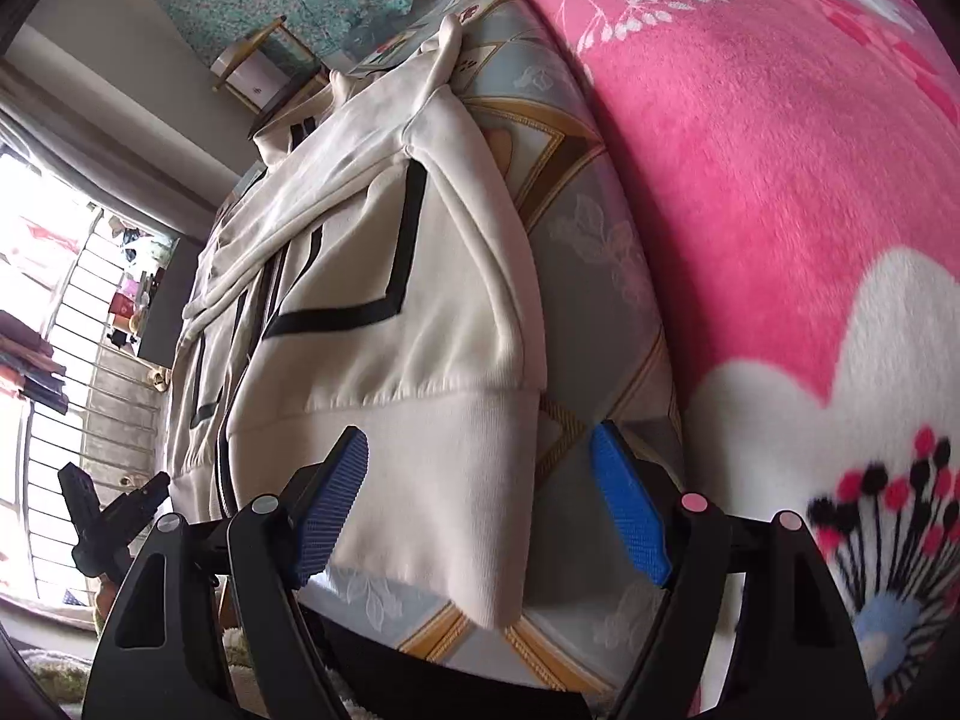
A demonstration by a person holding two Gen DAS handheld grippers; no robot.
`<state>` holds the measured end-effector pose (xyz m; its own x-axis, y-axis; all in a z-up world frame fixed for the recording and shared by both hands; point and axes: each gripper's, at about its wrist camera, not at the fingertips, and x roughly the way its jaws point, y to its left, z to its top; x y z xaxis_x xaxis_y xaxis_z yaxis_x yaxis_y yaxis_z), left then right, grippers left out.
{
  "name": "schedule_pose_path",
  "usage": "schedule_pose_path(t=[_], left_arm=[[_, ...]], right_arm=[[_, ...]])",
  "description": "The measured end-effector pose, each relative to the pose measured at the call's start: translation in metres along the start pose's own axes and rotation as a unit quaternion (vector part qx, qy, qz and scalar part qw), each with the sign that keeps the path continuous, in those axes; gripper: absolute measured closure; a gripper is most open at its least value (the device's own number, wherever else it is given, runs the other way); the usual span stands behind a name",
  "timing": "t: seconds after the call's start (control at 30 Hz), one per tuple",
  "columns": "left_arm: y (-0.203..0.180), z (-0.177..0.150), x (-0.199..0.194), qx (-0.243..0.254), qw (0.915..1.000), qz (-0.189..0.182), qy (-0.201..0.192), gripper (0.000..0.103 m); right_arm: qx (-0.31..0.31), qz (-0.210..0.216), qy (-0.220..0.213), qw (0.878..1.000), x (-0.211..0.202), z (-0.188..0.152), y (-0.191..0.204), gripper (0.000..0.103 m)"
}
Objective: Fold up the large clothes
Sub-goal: 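Grasp the jacket hem with the left tool and lift it toward the collar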
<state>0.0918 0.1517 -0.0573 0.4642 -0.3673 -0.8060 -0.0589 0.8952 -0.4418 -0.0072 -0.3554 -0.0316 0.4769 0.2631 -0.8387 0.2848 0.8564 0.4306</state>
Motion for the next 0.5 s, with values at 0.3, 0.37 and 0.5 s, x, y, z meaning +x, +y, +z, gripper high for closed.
schedule_pose_path(t=[0.3, 0.37, 0.5], left_arm=[[0.001, -0.027, 0.000, -0.017, 0.9995, -0.022, 0.012, 0.082], [0.003, -0.030, 0.001, -0.028, 0.9993, -0.022, 0.009, 0.083], [0.000, -0.033, 0.002, -0.026, 0.9996, -0.008, -0.008, 0.096]], right_arm=[[0.011, -0.004, -0.002, 1.000, -0.008, -0.033, 0.000, 0.047], [0.015, 0.002, -0.001, 1.000, -0.006, -0.037, 0.000, 0.061], [0.006, -0.014, -0.004, 1.000, 0.004, -0.039, 0.005, 0.085]])
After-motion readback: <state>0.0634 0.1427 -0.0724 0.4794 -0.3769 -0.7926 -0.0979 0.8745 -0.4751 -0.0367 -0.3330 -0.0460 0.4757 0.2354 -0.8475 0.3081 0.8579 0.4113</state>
